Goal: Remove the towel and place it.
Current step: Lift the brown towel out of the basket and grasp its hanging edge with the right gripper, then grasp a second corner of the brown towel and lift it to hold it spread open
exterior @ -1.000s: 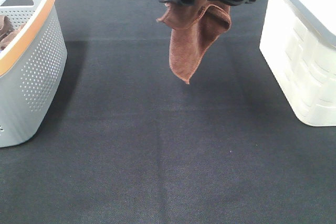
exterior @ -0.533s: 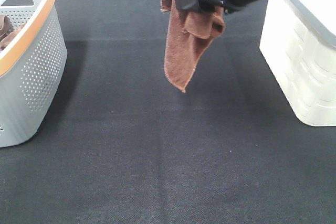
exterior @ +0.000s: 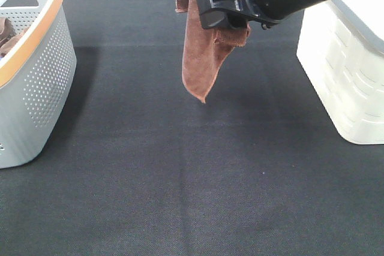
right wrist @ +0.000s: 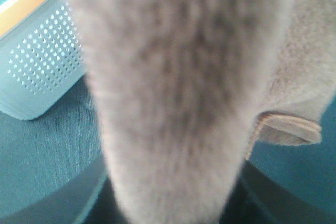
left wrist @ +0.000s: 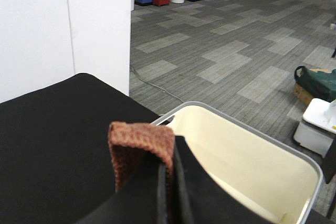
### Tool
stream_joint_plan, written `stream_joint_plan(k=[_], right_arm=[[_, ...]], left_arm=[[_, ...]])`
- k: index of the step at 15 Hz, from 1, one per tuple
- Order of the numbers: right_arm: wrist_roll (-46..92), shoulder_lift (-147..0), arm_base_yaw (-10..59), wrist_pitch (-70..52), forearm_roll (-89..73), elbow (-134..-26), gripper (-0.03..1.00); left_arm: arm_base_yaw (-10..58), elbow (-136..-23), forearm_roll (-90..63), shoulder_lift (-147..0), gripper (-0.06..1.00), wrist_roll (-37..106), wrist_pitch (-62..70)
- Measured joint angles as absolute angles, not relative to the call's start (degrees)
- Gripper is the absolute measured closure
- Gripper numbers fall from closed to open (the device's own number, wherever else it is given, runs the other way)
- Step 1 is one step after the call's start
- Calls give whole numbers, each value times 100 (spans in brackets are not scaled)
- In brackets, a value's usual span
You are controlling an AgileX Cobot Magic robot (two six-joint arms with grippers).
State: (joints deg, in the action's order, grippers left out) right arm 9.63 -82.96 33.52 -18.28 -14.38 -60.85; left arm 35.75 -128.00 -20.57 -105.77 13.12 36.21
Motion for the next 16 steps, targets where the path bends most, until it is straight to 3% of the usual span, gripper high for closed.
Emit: stream_joint_plan(k=[2, 5, 10, 14, 16], right_arm=[[963, -8296, 3352, -1828, -1432, -6085, 51], [963, -8296, 3352, -1828, -1432, -6085, 62], [963, -8205, 3352, -1833, -1432, -6085, 66], [963, -8153, 3352, -1994, -1197, -6085, 87], [963, -8153, 3352, -2086, -1152, -6085, 92]], left_arm=[[3575, -12800, -1822, -10577, 94, 1312, 3621], [3575, -12800, -1530, -10577, 94, 1278, 3621], [3575, -12800, -985, -10617, 94, 905, 3793], [3575, -12800, -974, -10651, 94, 900, 3793], [3575, -12800, -974, -10651, 94, 900, 3747]])
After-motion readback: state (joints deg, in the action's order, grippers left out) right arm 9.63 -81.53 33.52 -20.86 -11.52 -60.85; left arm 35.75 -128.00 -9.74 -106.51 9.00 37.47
